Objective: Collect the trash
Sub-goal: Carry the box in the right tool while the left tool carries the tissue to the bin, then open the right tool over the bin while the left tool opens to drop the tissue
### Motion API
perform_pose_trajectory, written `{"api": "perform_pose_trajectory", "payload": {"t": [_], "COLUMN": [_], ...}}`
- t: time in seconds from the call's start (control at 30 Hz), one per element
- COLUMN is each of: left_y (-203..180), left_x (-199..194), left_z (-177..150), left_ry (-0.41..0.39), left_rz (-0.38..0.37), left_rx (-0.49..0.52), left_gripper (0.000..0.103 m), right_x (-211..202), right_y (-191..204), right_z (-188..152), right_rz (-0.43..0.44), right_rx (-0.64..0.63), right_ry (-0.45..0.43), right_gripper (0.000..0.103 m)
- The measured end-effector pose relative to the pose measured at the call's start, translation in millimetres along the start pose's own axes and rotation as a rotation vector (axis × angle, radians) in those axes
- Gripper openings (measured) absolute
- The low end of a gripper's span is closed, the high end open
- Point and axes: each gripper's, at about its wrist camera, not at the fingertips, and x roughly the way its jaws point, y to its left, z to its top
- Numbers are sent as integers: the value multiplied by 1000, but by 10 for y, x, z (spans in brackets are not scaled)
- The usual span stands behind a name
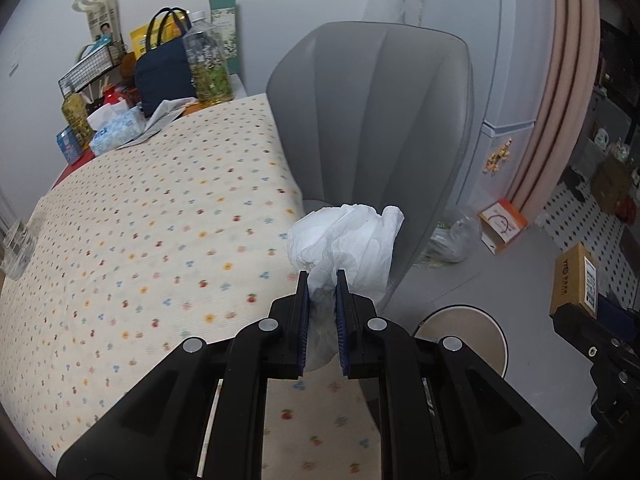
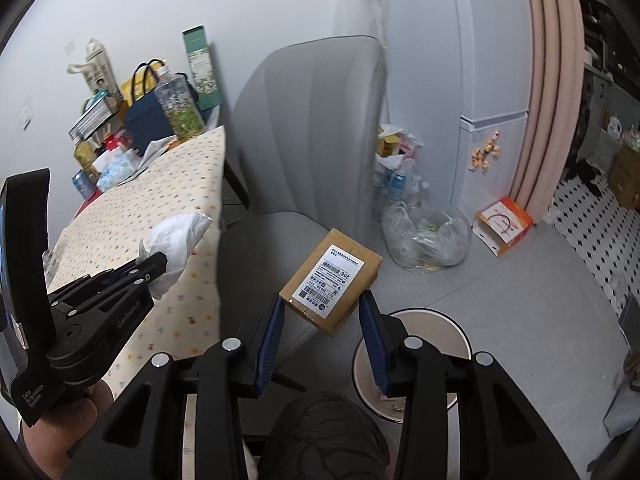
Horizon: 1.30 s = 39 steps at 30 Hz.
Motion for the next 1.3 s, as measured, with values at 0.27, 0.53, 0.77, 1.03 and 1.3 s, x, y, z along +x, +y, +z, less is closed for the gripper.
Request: {"api": "perform_pose_trajectory", "payload": {"t": [0.27,0.53,0.77,1.03,1.3], "left_y": [-360,-658,-932,-1330,-1784], "left_x": [181,363,474,539,565], "left_z": [39,10,0,-47,-119], "left_ry": [28,64,83,103,122], "left_rz": [-23,-37,-60,-101,-159], "left_rx": [59,109,158,215,283], "left_gripper": [13,13,13,13,13], "right_x": [128,292,310,242,117], "right_y": [-394,-760,-1055,-1407,-1809], "right_z": [8,-31,-93,-168,-281], "right_rz": [-31,-58,-72,-109,-156], "right_rx": [63,134,193,260,325], "right_ry": [17,34,41,34,18], "right_gripper": [39,54,54,54,54]}}
